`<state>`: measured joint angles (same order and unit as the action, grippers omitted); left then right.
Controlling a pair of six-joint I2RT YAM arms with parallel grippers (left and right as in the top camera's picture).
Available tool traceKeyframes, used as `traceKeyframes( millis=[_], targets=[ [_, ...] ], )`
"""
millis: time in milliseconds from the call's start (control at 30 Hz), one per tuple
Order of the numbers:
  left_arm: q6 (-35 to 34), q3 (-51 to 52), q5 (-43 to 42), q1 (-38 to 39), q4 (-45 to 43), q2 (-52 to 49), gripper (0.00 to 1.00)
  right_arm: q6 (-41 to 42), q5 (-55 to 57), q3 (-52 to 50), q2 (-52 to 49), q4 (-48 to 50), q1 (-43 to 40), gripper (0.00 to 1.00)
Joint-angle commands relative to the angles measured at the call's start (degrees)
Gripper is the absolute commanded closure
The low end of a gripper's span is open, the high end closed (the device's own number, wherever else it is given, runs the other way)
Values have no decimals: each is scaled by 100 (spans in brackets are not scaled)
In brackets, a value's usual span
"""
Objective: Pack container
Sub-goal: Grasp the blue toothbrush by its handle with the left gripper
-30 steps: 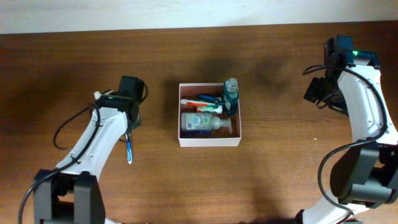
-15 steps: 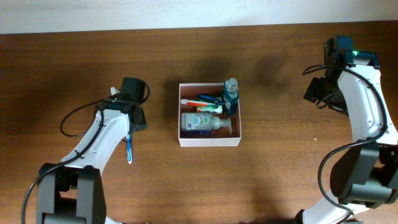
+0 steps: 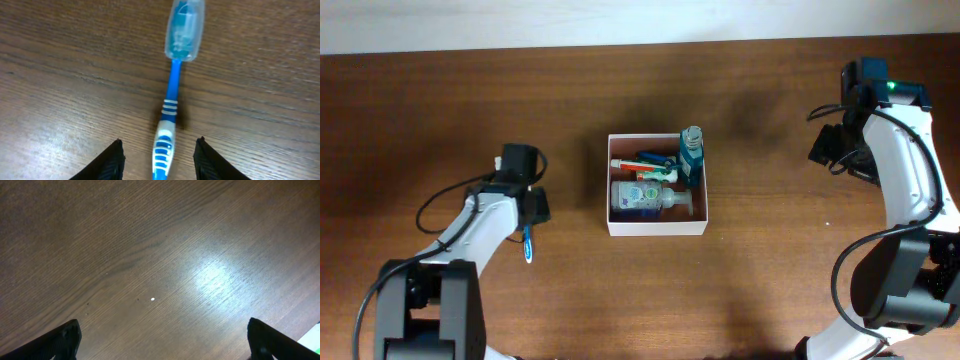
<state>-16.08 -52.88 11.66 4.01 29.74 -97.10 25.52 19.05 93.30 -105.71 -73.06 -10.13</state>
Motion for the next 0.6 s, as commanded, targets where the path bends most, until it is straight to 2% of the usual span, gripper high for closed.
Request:
traceKeyframes(
  millis=[0,100,367,467,533,567],
  targets=[
    [501,74,-586,-291,-114,-74,53,42,72,-20,33,2,-17,1],
    [988,98,-1054,-439,-240,-111,54,42,72,-20,33,2,-17,1],
    [1189,149,-1193,-472,-483,-634,54,42,70,-20,33,0,-17,1],
    [1189,149,-1189,-472,-518,-796,59,42,72,-20,33,0,-17,1],
    [1187,146,-1189,-472,-516,-800,69,42,70,-20,33,2,-17,1],
    [1187,142,-1189,-472,-514,-785,80,42,72,-20,33,2,-17,1]
  ],
)
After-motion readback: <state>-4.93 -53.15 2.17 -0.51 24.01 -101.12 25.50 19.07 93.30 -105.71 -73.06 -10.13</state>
